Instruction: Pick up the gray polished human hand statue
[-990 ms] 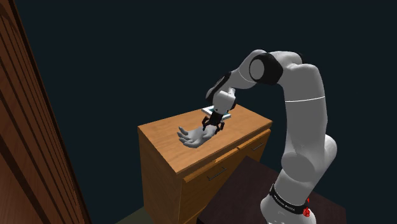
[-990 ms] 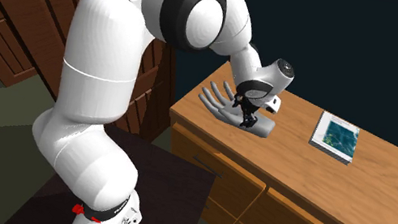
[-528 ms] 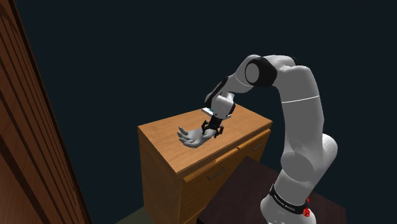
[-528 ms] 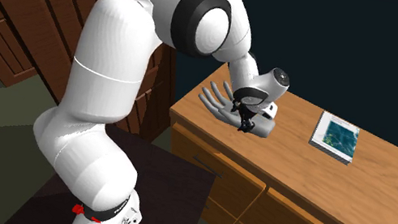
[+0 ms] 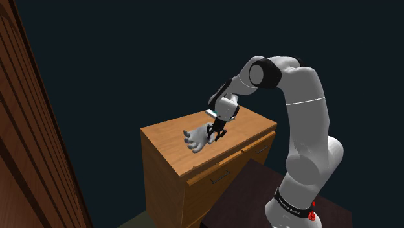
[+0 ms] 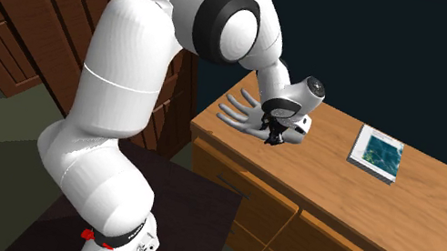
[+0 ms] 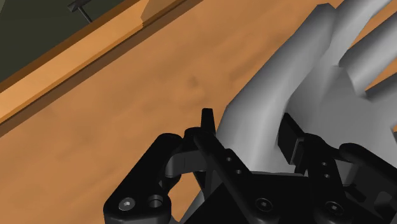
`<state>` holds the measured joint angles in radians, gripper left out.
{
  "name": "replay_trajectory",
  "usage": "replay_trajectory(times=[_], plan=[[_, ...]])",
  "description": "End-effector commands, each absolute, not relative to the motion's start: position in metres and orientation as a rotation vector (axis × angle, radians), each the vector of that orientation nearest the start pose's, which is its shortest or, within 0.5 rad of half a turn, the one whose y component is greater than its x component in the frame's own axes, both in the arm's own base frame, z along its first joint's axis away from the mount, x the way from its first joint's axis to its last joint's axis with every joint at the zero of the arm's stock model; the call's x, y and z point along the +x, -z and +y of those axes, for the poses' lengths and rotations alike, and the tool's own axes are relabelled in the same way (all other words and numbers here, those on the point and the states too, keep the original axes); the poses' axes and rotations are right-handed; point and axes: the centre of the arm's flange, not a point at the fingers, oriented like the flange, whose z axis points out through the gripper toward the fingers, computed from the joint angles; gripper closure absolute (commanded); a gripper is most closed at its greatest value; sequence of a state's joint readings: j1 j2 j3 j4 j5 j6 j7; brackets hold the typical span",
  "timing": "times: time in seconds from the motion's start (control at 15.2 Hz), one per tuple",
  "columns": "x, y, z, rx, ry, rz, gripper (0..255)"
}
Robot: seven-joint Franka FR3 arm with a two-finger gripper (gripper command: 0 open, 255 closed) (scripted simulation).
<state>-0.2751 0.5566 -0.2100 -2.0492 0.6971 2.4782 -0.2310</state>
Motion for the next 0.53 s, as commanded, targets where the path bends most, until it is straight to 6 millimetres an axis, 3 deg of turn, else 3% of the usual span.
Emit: replay_trajectory(times=[0.0,0.46], plan=[[0.510,-0.158,-0.273,-2.619,0.027,1.113,255],[0.510,-0.190,-0.273,-2.619,0.027,1.113,255]])
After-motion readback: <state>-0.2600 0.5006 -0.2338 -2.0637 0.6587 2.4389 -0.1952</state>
